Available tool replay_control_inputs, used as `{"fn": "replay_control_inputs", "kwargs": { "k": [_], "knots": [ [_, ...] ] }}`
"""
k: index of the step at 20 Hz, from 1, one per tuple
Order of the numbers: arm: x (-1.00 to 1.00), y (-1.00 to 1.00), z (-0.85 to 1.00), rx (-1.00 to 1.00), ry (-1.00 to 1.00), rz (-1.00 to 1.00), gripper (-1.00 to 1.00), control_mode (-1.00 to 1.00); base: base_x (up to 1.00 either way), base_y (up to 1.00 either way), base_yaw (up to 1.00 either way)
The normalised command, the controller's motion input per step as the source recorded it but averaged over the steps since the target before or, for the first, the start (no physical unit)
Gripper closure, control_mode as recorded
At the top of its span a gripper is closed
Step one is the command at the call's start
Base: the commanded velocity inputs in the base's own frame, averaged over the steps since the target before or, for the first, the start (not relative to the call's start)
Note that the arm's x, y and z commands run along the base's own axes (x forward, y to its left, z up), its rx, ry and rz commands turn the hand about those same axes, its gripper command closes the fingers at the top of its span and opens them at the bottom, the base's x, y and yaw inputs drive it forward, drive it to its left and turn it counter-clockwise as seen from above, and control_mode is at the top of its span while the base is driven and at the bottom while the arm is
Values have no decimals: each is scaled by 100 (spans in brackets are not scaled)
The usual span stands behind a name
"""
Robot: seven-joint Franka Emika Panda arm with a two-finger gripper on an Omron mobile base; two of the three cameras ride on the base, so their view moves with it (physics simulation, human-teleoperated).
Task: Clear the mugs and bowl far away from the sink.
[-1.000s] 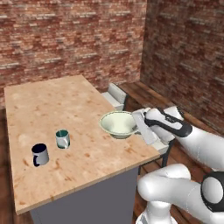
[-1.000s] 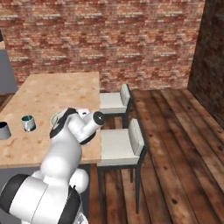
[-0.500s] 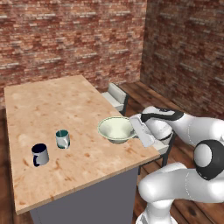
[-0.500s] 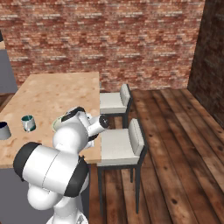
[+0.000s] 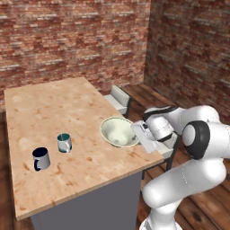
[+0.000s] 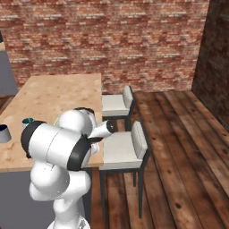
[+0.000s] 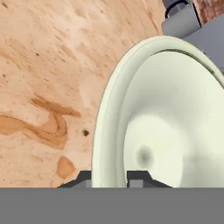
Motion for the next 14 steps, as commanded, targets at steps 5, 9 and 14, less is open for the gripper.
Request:
{"fn": "replay_control_inputs", "kwargs": {
  "k": [5, 9, 14],
  "knots": [
    [6, 0, -45, 0, 1, 6, -100, -100, 0, 0, 0],
    [-1, 0, 16, 0, -4, 3, -100, -100, 0, 0, 0],
    [-16, -1, 73, 0, -14, 9, -100, -100, 0, 0, 0]
  ]
}}
